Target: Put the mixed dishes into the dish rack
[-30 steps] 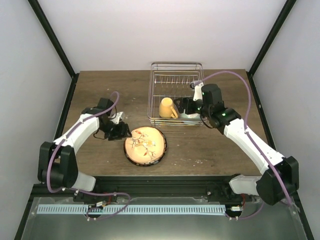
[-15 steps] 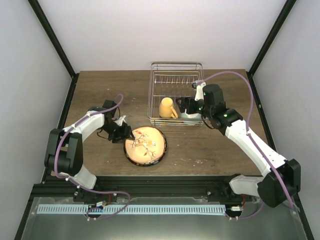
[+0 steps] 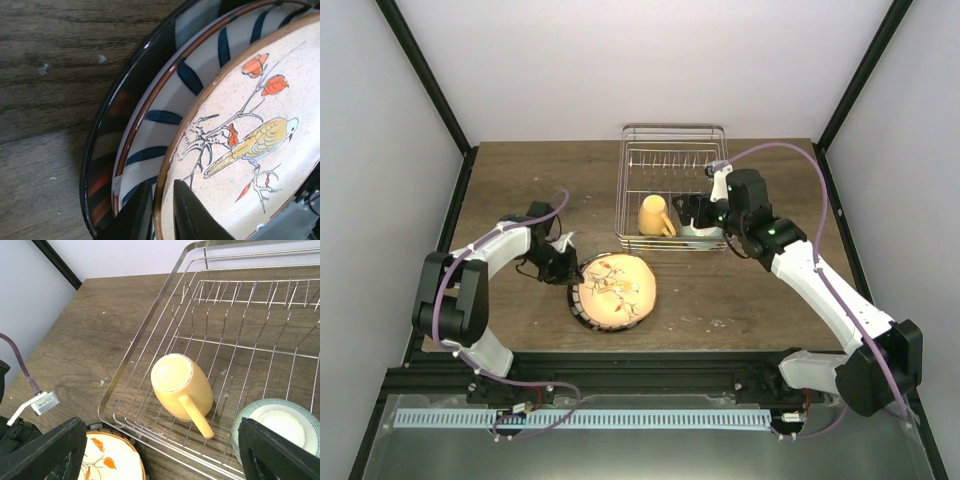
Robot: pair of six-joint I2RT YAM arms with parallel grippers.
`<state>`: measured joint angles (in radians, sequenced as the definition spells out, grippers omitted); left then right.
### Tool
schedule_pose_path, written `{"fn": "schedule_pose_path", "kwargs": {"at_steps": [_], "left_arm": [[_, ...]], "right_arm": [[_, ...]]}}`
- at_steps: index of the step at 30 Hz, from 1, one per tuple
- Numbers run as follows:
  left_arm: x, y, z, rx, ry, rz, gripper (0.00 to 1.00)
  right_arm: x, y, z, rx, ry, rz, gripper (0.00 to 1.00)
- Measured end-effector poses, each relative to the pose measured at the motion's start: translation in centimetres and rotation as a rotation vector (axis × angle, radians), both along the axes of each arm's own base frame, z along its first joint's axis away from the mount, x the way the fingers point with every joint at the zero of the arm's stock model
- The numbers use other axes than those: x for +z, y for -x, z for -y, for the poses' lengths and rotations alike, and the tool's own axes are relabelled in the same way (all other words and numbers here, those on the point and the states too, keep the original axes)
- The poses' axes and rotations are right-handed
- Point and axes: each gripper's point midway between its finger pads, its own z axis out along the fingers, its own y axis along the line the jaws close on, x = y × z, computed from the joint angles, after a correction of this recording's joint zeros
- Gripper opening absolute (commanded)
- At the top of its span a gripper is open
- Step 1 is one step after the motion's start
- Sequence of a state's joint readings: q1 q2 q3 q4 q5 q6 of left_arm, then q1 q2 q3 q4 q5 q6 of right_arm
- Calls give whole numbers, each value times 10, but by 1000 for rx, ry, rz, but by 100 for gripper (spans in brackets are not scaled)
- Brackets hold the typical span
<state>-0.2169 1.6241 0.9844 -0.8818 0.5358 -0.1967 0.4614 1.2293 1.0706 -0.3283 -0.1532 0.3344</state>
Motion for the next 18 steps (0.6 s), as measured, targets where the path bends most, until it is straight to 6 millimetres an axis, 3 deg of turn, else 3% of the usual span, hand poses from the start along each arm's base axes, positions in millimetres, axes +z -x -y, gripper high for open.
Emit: {"fn": "schedule_pose_path", "kwargs": {"at_steps": [9,12,15,18], "left_arm": [[-2,1,4,-17,28,5,2],[-3,1,5,-18,38,5,0],[-3,1,6,-18,46,5,0],[-4,0,9,-19,60,2,0]], "right_arm": [[0,0,0,1,0,-1,83],[-2,2,-2,11,-3,-8,88],[-10,8,-5,39,-13,-39,89],[-31,27,-9,86,-42,-113,88]]}}
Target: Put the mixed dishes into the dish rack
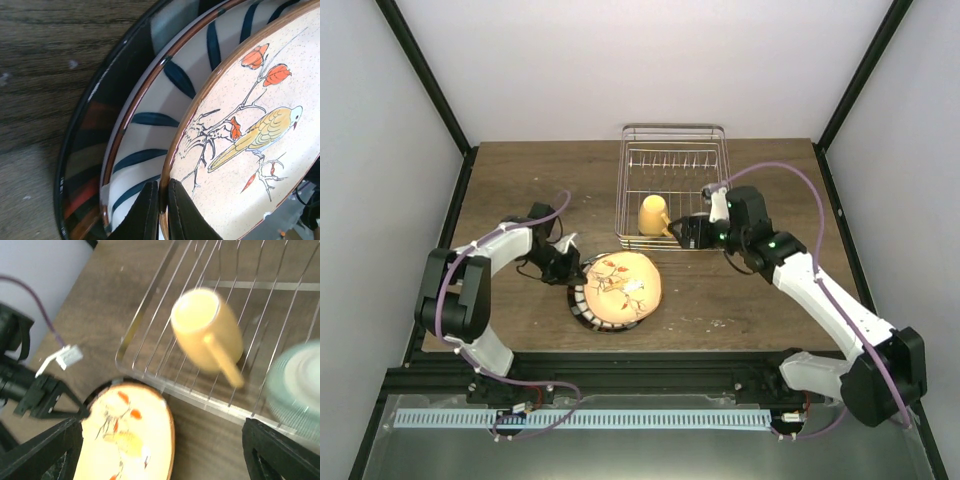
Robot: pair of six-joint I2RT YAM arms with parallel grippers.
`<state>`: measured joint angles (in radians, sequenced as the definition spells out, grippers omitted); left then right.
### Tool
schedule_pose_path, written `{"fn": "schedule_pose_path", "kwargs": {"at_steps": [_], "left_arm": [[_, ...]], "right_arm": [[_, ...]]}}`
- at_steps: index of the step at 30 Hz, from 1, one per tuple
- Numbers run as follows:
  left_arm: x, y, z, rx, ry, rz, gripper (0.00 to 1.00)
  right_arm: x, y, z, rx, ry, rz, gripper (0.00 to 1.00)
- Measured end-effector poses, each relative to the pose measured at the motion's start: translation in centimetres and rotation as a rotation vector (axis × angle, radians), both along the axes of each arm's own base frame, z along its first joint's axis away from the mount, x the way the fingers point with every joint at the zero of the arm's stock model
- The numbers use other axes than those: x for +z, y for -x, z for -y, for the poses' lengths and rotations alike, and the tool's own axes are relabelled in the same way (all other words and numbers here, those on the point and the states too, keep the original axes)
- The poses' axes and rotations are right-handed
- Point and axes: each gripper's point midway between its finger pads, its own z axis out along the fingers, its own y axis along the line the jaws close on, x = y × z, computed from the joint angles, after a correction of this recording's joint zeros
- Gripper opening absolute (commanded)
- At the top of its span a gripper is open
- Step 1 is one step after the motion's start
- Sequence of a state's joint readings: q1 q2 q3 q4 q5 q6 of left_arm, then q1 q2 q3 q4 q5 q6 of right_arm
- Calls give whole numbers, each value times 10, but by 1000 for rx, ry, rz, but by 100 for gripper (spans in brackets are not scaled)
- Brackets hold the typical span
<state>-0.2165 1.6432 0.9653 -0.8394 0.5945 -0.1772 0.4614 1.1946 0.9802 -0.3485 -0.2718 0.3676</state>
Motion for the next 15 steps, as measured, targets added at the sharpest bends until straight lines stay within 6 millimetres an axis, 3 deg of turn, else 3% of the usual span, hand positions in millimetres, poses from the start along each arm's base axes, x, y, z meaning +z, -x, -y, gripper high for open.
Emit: {"fn": "schedule_pose_path", "kwargs": {"at_steps": [6,15], "left_arm": [[-3,0,15,-40,54,-12,0],[-3,1,70,-204,121,6,0]], "right_arm": [[-43,46,-2,78,-43,-198,88],[-96,88,7,111,-19,-393,89]]}}
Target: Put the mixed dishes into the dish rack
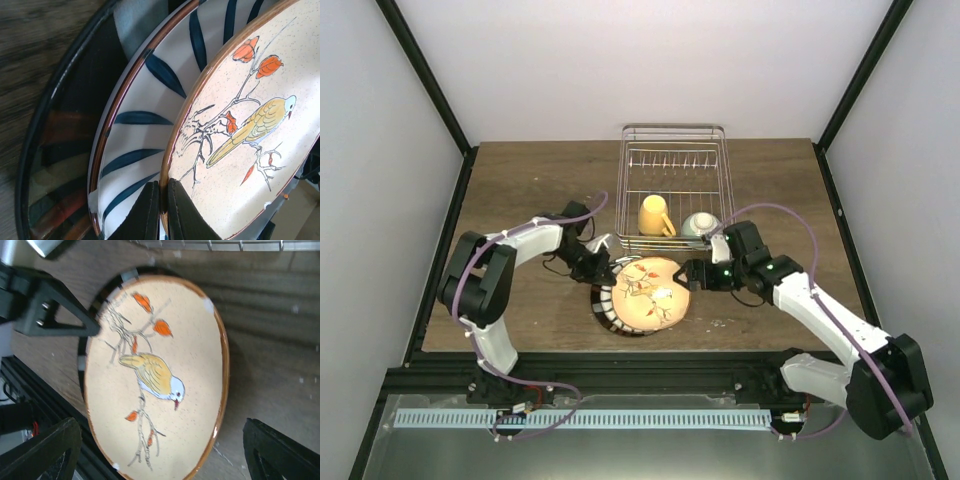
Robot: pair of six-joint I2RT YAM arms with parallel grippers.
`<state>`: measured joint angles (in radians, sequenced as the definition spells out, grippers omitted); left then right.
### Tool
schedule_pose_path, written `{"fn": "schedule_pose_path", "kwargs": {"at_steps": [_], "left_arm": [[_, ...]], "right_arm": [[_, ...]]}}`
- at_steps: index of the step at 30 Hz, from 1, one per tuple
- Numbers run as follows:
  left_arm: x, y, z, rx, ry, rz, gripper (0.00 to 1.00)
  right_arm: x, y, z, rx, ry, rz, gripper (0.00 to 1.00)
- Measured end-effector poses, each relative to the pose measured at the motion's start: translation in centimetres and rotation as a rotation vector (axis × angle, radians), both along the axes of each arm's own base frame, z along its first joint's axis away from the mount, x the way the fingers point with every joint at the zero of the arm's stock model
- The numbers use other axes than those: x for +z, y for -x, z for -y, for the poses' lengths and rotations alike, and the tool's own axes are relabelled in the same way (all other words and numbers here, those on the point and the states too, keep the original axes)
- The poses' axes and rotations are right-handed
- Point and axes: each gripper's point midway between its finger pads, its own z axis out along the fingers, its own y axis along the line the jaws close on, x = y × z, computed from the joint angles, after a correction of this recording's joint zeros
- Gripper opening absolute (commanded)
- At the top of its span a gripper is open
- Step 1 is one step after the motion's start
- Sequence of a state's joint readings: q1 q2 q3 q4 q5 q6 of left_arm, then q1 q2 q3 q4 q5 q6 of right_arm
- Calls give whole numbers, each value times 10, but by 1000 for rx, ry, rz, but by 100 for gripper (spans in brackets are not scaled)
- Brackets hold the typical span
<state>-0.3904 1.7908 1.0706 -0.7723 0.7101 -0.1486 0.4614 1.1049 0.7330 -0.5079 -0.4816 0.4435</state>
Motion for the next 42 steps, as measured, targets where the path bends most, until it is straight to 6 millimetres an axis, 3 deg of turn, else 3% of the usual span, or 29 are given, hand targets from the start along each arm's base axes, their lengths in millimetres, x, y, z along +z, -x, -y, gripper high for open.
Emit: {"fn": "schedule_pose_path", "kwargs": {"at_steps": [6,12,18,24,29,33,39,42], "left_arm": [[0,3,6,-17,12,-5,0],[0,3,6,-16,12,-5,0],[0,3,6,-17,14,-6,0],[0,4,6,-16,17,-9,0],[0,5,6,-15,29,-13,0],[0,9,5,-13,33,-15,0],[0,11,4,-12,33,-19,0],[0,11,3,-12,31,-19,0]], "right_arm": [[-37,21,9,-8,33,-104,89],[-51,25,12,-12,44,-112,88],[-68,26,10,-5,22,-107,79],[-70,13,-3,19,-22,-88,75],[-64,3,-17,47,-55,-57,62],[-63,-1,-26,60,-63,-49,62],[-65,-1,-27,51,-51,-51,47],[-67,-2,-25,39,-38,-52,34]]}}
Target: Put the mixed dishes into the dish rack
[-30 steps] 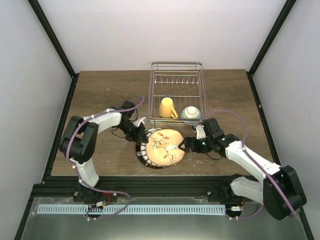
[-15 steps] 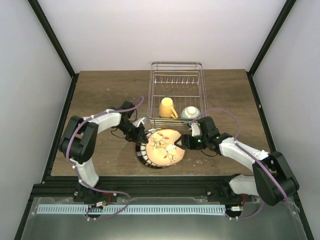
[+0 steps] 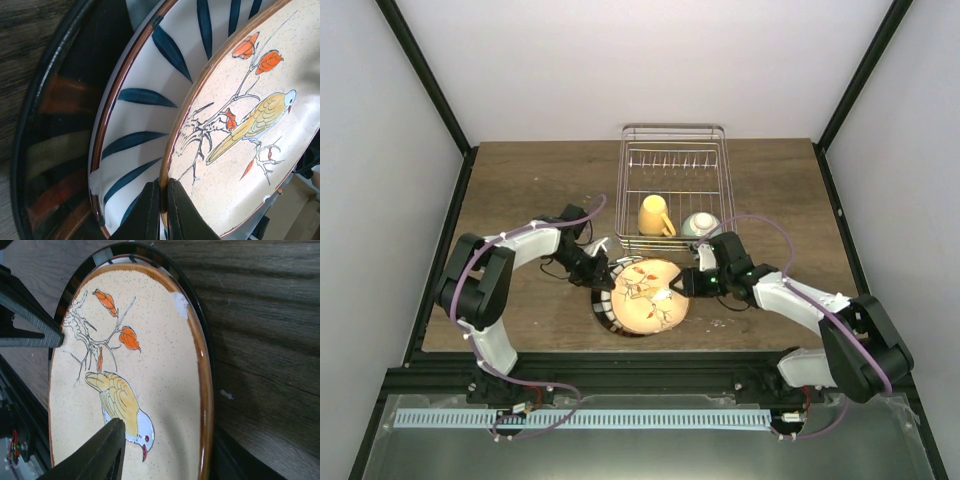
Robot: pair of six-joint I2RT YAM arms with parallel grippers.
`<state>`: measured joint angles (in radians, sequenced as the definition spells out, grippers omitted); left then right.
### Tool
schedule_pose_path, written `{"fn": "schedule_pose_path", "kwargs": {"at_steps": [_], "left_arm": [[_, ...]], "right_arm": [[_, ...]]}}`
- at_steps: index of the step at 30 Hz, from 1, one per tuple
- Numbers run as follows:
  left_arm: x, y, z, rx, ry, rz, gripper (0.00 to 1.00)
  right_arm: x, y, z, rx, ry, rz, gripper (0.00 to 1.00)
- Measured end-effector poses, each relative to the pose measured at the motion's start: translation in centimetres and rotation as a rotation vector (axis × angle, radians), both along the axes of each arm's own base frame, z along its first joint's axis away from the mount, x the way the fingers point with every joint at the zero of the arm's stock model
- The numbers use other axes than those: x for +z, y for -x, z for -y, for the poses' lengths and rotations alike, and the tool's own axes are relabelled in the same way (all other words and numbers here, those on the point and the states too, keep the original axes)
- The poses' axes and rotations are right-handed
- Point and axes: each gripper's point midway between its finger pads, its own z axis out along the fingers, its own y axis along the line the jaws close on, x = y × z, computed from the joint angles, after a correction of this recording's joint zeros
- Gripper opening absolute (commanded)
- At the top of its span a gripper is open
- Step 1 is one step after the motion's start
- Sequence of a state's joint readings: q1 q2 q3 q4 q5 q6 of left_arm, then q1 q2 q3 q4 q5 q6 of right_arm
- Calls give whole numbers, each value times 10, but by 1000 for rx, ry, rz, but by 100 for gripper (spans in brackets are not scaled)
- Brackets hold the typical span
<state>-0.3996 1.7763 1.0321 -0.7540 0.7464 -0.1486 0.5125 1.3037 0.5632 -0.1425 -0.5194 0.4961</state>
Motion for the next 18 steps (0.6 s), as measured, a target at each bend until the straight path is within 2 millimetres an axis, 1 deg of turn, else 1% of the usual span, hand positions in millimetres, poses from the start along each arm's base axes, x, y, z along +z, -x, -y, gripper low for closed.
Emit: {"fn": "schedule_pose_path", "kwargs": {"at_steps": [1,3,7,13,14,16,18], "left_arm": [[0,0,0,0,-1,-1,0],[0,0,-1,0,-4,-1,0],[-2,2,-3,2,-17,-9,0],[-2,6,-7,4,-35,-16,0],[-2,6,-7,4,-36,-16,2],[-1,7,-8,4,-37,-13,12],[-1,8,-9,3,-45,-8,27]], "right_arm": [[-1,0,1,0,4,2,27],[-2,-1,2,-8,16,4,18],[-4,-2,4,-17,27,6,2],[1,-7,0,-28,5,1,1],[1,-7,0,-28,6,-1,1],[2,-7,0,-27,6,-1,1],[6,-8,-2,-21,6,4,1]]}}
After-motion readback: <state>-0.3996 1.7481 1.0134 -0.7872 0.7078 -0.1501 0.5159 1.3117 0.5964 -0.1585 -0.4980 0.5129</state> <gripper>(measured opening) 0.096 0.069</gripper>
